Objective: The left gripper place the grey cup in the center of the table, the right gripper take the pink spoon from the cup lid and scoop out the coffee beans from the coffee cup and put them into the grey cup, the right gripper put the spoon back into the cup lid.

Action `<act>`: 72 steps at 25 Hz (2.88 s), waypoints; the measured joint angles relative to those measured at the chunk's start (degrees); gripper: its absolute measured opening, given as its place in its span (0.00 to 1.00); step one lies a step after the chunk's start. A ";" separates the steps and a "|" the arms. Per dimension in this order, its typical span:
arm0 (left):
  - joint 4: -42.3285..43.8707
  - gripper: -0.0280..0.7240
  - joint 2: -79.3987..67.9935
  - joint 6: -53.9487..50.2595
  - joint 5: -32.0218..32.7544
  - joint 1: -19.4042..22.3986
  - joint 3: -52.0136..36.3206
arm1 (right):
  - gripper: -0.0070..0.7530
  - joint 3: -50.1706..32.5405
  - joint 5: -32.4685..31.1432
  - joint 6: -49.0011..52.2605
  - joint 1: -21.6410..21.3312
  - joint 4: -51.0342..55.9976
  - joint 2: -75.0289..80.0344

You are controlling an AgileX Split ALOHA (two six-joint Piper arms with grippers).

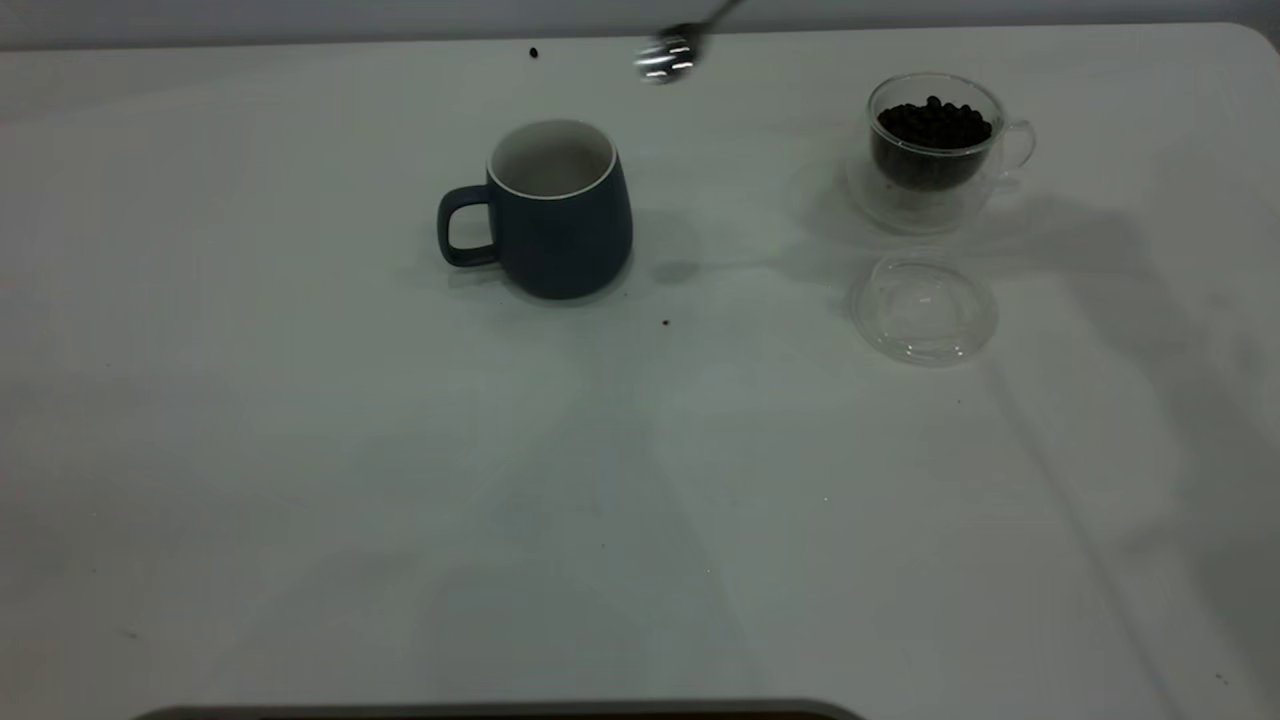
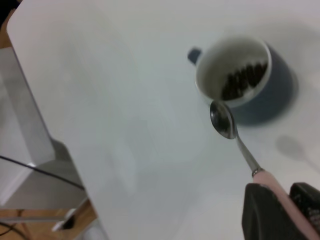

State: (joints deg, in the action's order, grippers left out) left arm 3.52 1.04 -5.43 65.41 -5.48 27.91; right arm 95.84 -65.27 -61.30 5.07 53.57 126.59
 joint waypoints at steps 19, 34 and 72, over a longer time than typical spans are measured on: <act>0.00 0.79 0.00 0.00 0.00 0.00 0.00 | 0.14 -20.55 11.00 -0.53 -18.40 2.80 6.62; 0.00 0.79 0.00 0.00 0.00 0.00 0.00 | 0.15 -20.39 11.88 -6.16 -18.40 11.13 14.48; 0.00 0.79 0.00 0.00 0.00 0.00 0.00 | 0.72 -25.26 20.06 30.60 4.67 -31.85 -23.08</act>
State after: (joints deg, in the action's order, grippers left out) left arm 3.52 1.04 -5.43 65.41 -5.48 27.91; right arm 70.58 -45.21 -30.69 9.74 21.72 103.51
